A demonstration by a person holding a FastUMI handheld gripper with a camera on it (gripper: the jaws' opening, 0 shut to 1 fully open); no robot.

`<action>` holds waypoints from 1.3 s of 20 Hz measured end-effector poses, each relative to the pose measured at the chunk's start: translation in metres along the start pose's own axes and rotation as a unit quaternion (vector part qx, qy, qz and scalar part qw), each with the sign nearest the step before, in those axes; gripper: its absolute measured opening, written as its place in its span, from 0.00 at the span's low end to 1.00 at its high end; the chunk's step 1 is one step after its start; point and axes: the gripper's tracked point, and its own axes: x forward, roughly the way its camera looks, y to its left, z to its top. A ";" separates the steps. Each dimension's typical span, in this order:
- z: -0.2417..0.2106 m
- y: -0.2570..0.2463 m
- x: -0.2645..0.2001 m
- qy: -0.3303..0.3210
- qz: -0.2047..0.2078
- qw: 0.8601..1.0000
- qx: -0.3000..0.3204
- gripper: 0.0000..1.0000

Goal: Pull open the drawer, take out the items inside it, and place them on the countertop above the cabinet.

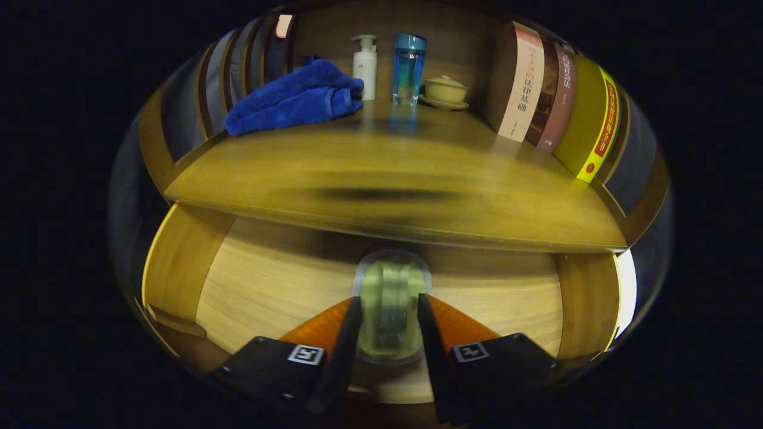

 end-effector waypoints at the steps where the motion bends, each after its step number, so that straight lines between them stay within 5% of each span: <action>1: 0.006 -0.001 -0.002 -0.014 -0.001 1.000 0.008 0.55; 4: 0.007 -0.002 -0.005 -0.024 -0.001 1.000 0.015 0.28; 6: 0.004 0.000 -0.014 -0.033 0.007 0.999 0.029 0.23; 13: 0.015 0.008 -0.075 -0.115 0.034 0.992 0.034 0.23; 20: 0.102 0.009 -0.160 -0.259 0.031 0.965 0.003 0.23; 26: 0.169 0.002 -0.123 -0.234 0.016 0.972 0.010 0.23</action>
